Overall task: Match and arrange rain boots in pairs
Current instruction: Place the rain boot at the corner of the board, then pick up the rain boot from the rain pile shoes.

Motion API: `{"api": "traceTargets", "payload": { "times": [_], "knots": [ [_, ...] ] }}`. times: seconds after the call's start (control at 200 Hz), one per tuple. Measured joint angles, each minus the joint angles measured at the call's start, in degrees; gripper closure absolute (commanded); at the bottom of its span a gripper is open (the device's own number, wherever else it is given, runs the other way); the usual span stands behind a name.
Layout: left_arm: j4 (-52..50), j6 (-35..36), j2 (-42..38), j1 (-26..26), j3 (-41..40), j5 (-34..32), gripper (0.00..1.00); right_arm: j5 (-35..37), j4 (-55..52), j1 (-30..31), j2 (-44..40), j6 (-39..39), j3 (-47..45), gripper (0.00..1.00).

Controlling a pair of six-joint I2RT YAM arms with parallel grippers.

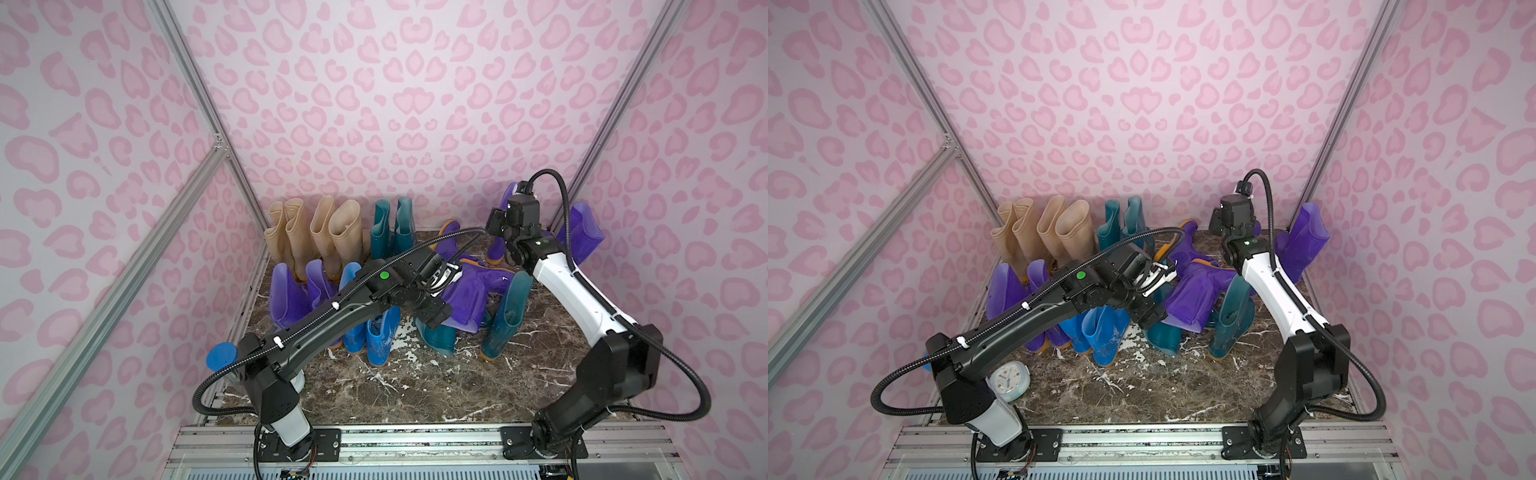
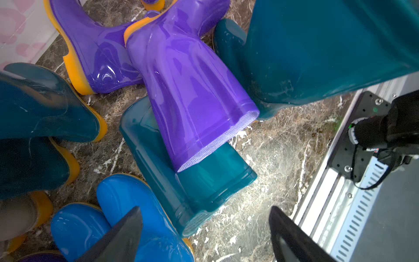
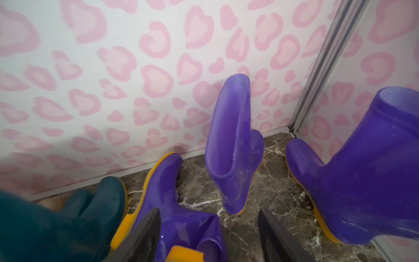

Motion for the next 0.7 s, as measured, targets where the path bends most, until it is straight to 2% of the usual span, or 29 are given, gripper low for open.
{"api": "traceTargets", "payload": {
  "times": [0.16, 0.325, 0.395, 0.445, 0.475, 0.7],
  "knots": [
    [1.05, 2.14, -0.85, -0.39, -3.43, -0.52, 0.11, 3.06, 1.64, 4.79, -12.83, 0.37, -12.02, 0.27],
    [2.4, 3.48, -0.9, -1.01, -4.17, 0.11, 0.11, 6.88, -0.26, 6.32, -21.59, 0.39, -16.02, 0.26],
    [3.08, 4.37, -0.87, -1.77, -4.48, 0.09, 0.1, 8.33, -1.81, 6.64, -24.9, 1.11, -17.05, 0.12],
    [3.32, 5.49, -0.74, -2.75, -4.9, 0.09, 0.1, 8.98, -3.78, 6.78, -26.75, 1.42, -17.86, 0.09],
    [3.43, 6.23, -0.61, -3.45, -5.18, 0.11, 0.09, 9.18, -5.66, 6.84, -27.76, 1.53, -18.25, 0.01],
    [5.75, 13.97, 1.81, -7.63, -6.97, -1.64, 0.06, 6.86, -18.43, 6.12, -32.85, 6.6, -18.34, 0.01]
  ]
}}
